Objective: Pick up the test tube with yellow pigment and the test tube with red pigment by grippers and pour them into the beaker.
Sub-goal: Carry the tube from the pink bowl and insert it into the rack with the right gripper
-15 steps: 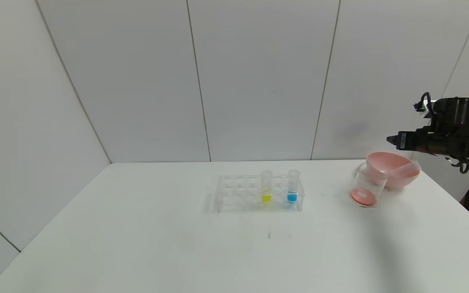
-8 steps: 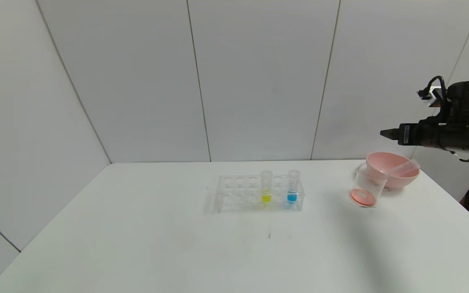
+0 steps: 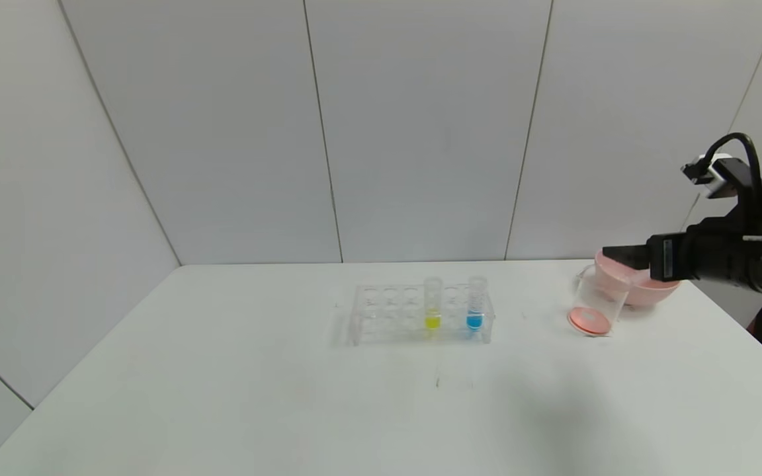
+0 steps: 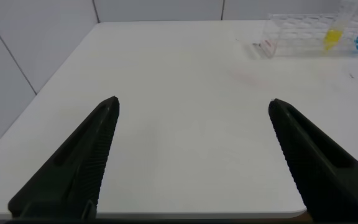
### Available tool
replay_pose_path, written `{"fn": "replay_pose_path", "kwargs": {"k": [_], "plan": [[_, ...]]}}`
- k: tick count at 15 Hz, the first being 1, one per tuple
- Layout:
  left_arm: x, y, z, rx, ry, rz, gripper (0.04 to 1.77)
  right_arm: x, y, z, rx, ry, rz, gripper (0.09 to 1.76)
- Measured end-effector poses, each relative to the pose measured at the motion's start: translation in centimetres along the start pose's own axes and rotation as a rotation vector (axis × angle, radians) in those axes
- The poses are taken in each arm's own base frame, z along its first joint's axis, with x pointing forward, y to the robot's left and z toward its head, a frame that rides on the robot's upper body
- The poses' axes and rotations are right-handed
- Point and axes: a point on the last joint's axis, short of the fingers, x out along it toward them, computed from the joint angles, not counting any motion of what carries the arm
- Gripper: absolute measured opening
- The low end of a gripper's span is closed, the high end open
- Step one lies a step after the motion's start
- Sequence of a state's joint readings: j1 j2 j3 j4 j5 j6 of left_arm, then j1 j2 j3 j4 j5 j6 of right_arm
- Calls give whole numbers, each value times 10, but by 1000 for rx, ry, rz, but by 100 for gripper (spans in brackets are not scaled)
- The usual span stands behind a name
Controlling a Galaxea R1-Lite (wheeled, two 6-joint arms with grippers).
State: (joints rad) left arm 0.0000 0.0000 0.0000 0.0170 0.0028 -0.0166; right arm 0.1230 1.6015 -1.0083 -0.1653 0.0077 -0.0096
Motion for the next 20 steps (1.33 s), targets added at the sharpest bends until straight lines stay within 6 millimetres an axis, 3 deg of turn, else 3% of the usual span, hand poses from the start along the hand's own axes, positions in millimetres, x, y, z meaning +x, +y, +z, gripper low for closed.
{"fn": "replay_pose_path", "kwargs": {"k": [5,9,14,20], "plan": [[0,0,0,0,0,0,172,-48,69,-27,1,62,29,168],[0,0,0,0,0,0,172,-67,118,-38,47,52,41,169],[0,0,0,0,0,0,172,-56,174,-45,84,53,60,170],[0,0,0,0,0,0,172,-17,238,-42,98,50,85,170]]}}
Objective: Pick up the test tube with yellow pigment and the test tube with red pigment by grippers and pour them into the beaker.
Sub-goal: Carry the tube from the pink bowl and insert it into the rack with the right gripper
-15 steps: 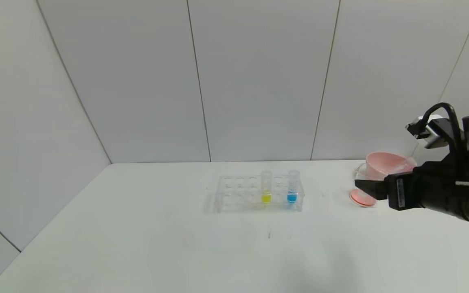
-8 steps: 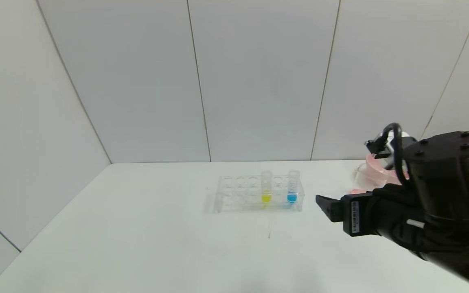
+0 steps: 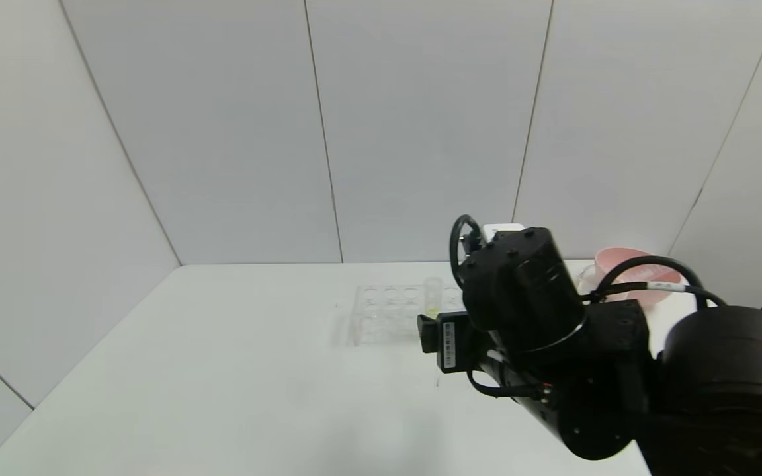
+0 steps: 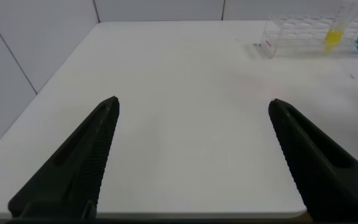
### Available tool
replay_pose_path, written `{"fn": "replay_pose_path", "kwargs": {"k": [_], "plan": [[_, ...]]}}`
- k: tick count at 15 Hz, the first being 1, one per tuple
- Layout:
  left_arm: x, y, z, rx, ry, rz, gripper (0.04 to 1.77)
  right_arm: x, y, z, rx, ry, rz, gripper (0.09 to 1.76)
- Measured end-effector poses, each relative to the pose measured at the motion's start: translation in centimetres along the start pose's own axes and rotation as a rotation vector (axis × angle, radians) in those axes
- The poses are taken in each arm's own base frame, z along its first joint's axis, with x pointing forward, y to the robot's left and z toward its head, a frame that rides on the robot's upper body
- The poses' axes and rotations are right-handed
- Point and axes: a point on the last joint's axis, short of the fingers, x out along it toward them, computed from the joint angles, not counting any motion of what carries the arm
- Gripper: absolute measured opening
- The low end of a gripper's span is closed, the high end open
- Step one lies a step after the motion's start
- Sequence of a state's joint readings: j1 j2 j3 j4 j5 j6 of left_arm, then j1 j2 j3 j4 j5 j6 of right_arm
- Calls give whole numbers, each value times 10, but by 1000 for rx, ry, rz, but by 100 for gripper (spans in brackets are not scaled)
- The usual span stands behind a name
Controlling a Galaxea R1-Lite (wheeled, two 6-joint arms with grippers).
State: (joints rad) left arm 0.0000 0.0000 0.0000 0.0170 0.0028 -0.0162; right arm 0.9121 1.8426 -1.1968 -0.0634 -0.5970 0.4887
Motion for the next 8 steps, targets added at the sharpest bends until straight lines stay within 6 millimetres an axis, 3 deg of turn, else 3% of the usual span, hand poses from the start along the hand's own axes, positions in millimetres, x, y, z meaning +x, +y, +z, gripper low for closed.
{"fn": "replay_pose_path", "kwargs": {"k": [4,8], "plan": [[0,0,0,0,0,0,172,40,26,-2,-29,-1,-10,170],[0,0,0,0,0,0,172,87,33,-7,-53,6,-55,170]]}}
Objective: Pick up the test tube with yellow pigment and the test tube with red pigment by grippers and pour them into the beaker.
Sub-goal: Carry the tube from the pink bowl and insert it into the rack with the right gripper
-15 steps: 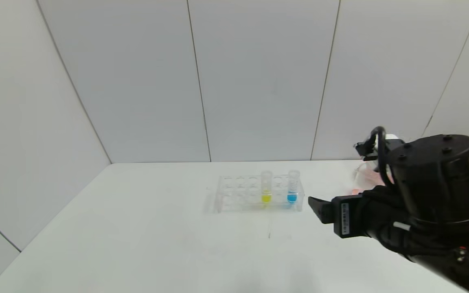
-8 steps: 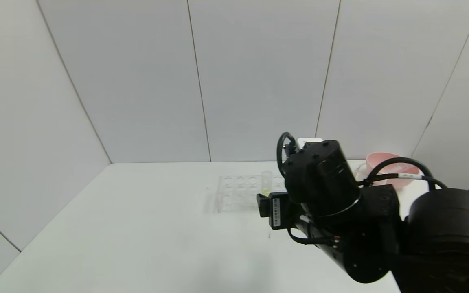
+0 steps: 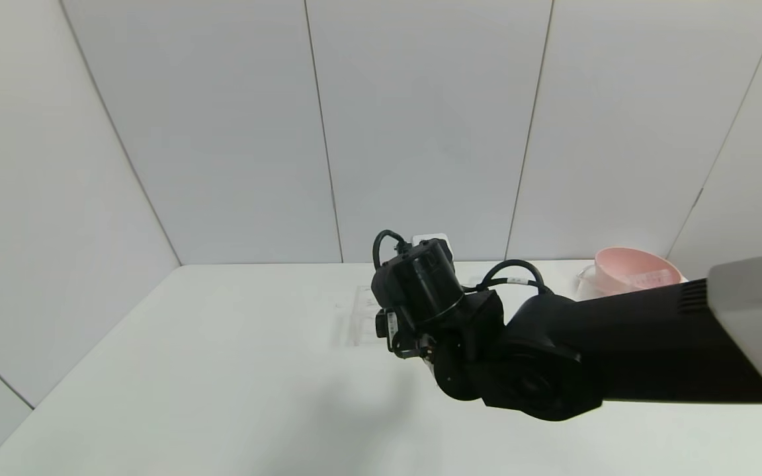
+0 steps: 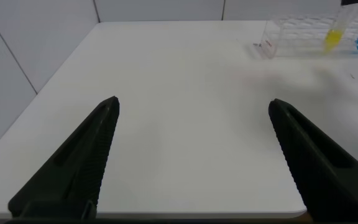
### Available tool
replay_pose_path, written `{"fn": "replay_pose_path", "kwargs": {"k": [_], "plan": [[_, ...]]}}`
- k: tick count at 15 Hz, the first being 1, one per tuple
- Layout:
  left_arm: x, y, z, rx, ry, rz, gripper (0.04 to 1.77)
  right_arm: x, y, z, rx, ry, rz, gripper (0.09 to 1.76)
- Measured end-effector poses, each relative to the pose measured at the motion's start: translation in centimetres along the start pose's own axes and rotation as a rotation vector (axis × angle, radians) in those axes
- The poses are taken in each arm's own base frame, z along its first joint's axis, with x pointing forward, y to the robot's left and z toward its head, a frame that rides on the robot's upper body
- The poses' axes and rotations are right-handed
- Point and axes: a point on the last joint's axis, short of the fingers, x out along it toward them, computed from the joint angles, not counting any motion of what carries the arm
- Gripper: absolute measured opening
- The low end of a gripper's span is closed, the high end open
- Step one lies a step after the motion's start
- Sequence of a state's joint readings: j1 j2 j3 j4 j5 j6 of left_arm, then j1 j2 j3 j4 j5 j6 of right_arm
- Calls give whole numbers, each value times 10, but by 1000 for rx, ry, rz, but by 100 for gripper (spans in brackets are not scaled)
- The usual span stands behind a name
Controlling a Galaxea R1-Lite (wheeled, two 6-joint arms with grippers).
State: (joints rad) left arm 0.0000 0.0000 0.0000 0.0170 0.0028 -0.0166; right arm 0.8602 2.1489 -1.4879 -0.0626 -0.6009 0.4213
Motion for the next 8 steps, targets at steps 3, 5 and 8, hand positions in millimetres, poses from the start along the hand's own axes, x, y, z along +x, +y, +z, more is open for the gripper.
{"fn": "replay_pose_path", "kwargs": {"k": [3,5,8], "plan": [[0,0,0,0,0,0,172,32,-5,1,18,-2,-46,170],[0,0,0,0,0,0,172,50,-7,3,35,-12,-69,170],[0,0,0,0,0,0,172,71,-8,4,47,-26,-86,170]]}}
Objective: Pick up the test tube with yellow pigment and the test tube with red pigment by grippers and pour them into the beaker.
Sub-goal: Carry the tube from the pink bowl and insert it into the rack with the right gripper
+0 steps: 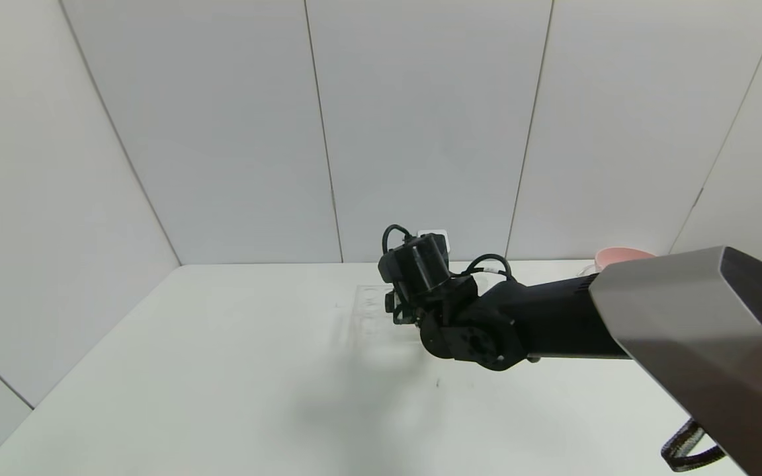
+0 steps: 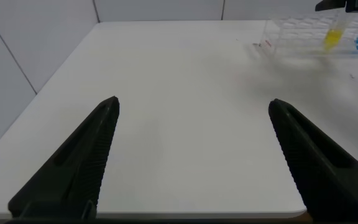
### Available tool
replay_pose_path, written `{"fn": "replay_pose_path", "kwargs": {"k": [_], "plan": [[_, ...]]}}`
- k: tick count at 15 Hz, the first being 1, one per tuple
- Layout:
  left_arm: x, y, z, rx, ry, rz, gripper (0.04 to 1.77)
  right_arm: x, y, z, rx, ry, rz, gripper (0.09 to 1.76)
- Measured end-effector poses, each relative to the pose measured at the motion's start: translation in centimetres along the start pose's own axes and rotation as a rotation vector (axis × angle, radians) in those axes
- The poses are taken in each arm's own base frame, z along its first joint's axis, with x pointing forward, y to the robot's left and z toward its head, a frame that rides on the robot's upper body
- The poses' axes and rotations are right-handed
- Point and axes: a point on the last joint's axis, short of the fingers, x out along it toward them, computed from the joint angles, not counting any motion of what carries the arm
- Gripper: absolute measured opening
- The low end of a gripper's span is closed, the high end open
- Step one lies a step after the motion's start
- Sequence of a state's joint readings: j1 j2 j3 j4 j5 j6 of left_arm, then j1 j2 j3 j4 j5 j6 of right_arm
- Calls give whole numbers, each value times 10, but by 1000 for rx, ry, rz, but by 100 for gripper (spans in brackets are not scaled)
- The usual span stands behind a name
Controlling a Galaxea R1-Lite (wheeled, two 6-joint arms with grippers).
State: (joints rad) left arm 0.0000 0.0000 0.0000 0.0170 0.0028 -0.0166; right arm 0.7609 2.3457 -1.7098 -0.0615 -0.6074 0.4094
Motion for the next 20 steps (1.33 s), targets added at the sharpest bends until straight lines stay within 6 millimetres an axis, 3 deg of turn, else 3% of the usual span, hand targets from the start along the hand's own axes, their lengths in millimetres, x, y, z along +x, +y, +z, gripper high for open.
{"fn": "replay_pose_path", "kwargs": {"k": [4,15,18,20], "plan": [[0,0,0,0,0,0,172,17,0,-2,-5,-6,-12,171],[0,0,0,0,0,0,172,24,-10,1,-15,-5,-35,168],[0,0,0,0,0,0,172,22,-10,3,-10,-7,-28,117],[0,0,0,0,0,0,172,20,-9,3,-15,-6,-26,93]]}}
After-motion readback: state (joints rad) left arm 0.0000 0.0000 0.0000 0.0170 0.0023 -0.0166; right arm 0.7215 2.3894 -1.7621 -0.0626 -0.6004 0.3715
